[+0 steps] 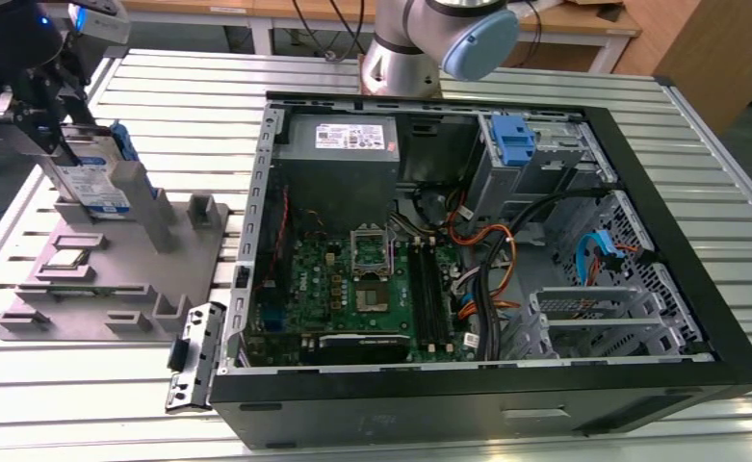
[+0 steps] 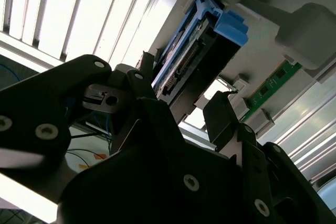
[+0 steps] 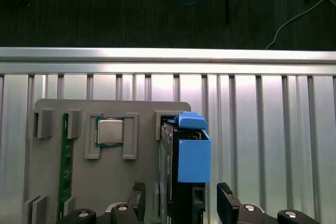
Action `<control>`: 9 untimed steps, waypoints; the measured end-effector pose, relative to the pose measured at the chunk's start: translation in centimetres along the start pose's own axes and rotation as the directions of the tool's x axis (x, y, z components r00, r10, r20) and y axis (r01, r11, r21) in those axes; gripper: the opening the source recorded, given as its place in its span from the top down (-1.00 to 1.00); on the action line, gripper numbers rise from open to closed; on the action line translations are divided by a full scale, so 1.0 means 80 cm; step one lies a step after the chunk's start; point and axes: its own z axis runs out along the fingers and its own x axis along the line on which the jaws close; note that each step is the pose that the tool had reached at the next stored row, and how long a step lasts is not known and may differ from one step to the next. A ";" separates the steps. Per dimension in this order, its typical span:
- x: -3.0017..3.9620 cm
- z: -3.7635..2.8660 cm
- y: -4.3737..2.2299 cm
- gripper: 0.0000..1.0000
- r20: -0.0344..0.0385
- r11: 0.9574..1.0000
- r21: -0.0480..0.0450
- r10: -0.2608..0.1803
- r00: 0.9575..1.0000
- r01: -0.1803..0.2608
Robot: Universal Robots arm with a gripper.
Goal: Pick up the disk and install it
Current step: 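Pick up the disk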
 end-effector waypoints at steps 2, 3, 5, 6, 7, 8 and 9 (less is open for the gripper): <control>0.0000 0.0000 0.0000 -0.29 0.000 1.000 0.000 0.000 1.000 0.000; 0.0000 0.0000 0.0000 -0.29 0.000 1.000 0.000 0.000 1.000 0.000; 0.0000 0.0000 0.0000 -0.27 0.000 1.000 0.000 0.000 1.000 0.000; 0.0000 0.0000 0.0000 -0.27 0.000 1.000 0.000 0.001 1.000 -0.001; 0.0000 0.0000 0.0000 -0.15 0.000 1.000 0.000 0.001 1.000 -0.001; 0.0000 0.0000 0.0000 -0.15 0.000 1.000 0.000 0.001 1.000 -0.001; 0.0000 0.0000 0.0000 -0.02 0.000 1.000 0.000 0.001 1.000 -0.001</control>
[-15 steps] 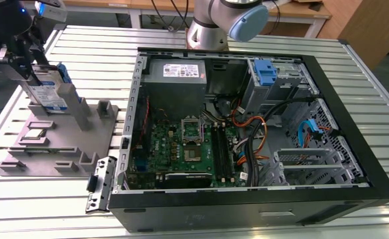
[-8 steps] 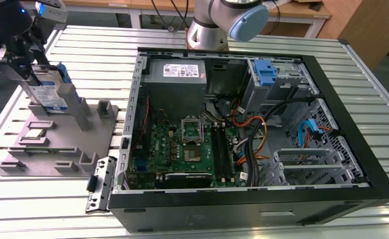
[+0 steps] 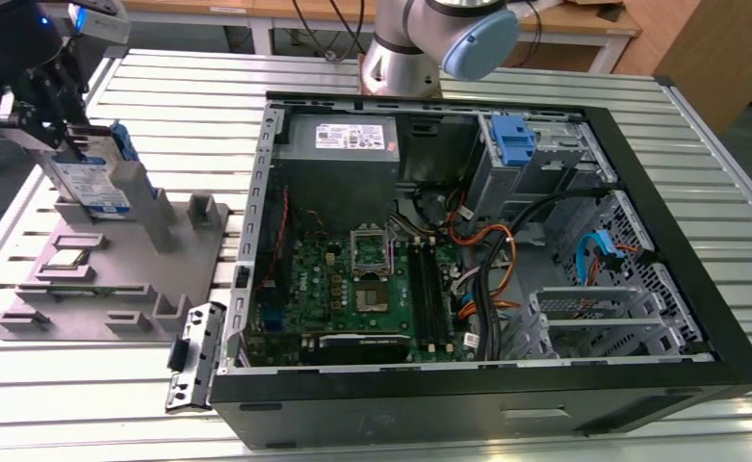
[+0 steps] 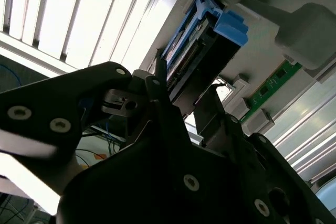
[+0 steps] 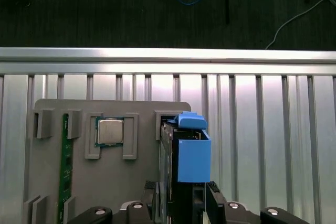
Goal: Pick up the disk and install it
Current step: 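Pick up the disk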
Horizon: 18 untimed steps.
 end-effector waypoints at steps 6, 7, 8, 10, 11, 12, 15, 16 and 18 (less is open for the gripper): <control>0.0000 0.0000 0.0000 0.14 0.000 1.000 0.000 0.001 1.000 -0.001; 0.0000 0.0000 0.0000 0.14 0.000 1.000 0.000 0.001 1.000 -0.001; 0.0000 0.0000 0.0000 0.28 0.000 1.000 0.000 0.001 1.000 -0.001; 0.0000 0.0000 0.0000 0.28 0.000 1.000 0.000 0.001 1.000 -0.001; 0.0000 0.0000 0.0000 0.28 0.000 1.000 0.000 0.001 1.000 -0.001; 0.0000 0.0000 0.0000 0.28 0.000 1.000 0.000 0.001 1.000 -0.001; 0.0000 0.0000 0.0000 0.29 0.000 1.000 0.000 0.001 1.000 -0.001; 0.0000 0.0000 0.0000 0.29 0.000 1.000 0.000 0.002 1.000 -0.002; 0.0000 0.0000 0.0000 0.29 0.000 1.000 0.000 0.002 1.000 -0.002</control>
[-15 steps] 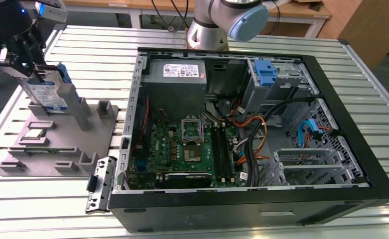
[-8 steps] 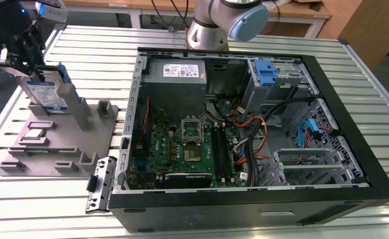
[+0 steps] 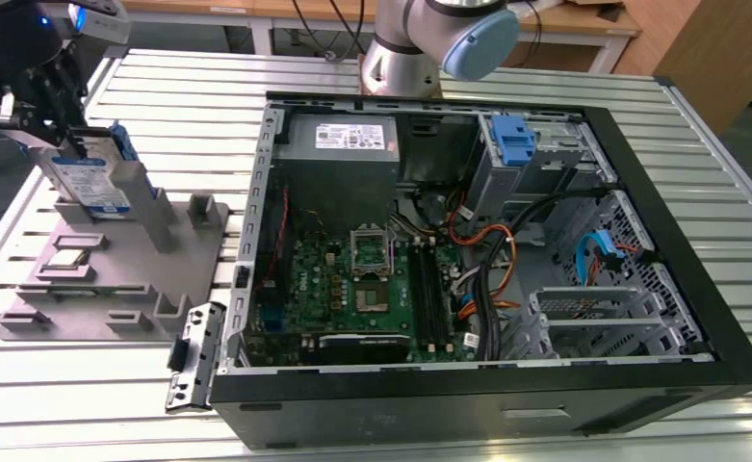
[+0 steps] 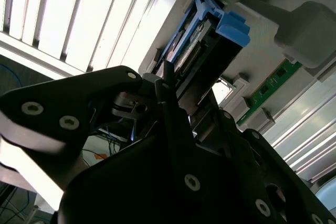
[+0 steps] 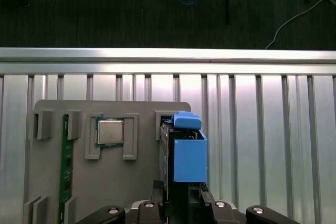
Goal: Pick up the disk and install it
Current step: 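Pick up the disk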
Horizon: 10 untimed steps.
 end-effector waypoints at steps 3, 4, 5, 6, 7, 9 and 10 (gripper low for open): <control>0.0000 0.0000 0.0000 0.29 0.000 1.000 0.000 0.000 1.000 0.000; 0.0000 0.0000 0.0000 0.29 0.000 1.000 0.000 0.000 1.000 0.000; 0.0000 0.0000 0.0000 0.29 0.000 1.000 0.000 0.000 1.000 0.000; 0.0000 0.0000 0.0000 0.29 0.000 1.000 0.000 0.001 1.000 -0.001; 0.0000 0.0000 0.0000 0.29 0.000 1.000 0.000 0.001 1.000 -0.001; 0.0000 0.0001 0.0000 0.29 0.000 1.000 0.000 0.001 1.000 -0.001; 0.0000 -0.0001 0.0000 0.29 0.000 1.000 0.000 0.001 1.000 -0.001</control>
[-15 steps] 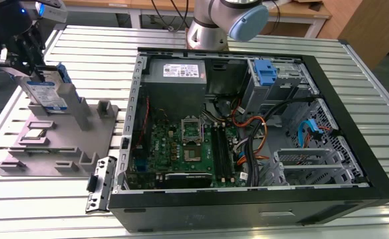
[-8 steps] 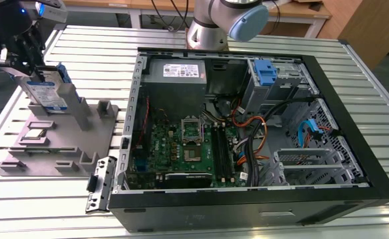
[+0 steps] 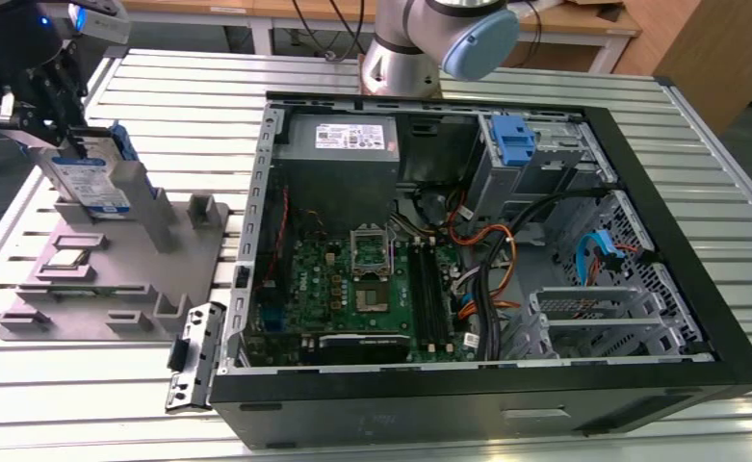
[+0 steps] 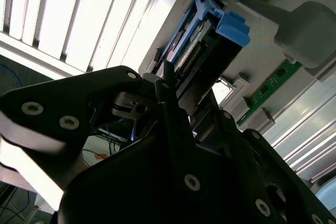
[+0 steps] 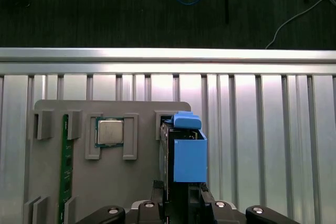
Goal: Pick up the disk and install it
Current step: 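Pick up the disk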
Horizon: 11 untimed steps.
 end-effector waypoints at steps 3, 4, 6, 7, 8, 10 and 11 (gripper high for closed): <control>-0.0003 -0.0039 0.0002 0.29 0.000 1.000 0.000 0.000 1.000 0.000; -0.0003 -0.0042 0.0002 0.29 0.000 1.000 0.000 0.000 1.000 0.000; -0.0003 -0.0042 0.0001 0.29 0.000 1.000 0.000 0.000 1.000 0.000; -0.0002 -0.0043 0.0001 0.29 -0.002 1.000 0.000 0.000 1.000 0.000; -0.0002 -0.0043 0.0001 0.29 -0.003 1.000 0.000 0.002 1.000 -0.002; -0.0002 -0.0043 0.0002 0.29 -0.004 1.000 0.001 0.009 1.000 -0.009; -0.0003 -0.0042 0.0002 0.29 -0.004 1.000 0.001 0.011 1.000 -0.011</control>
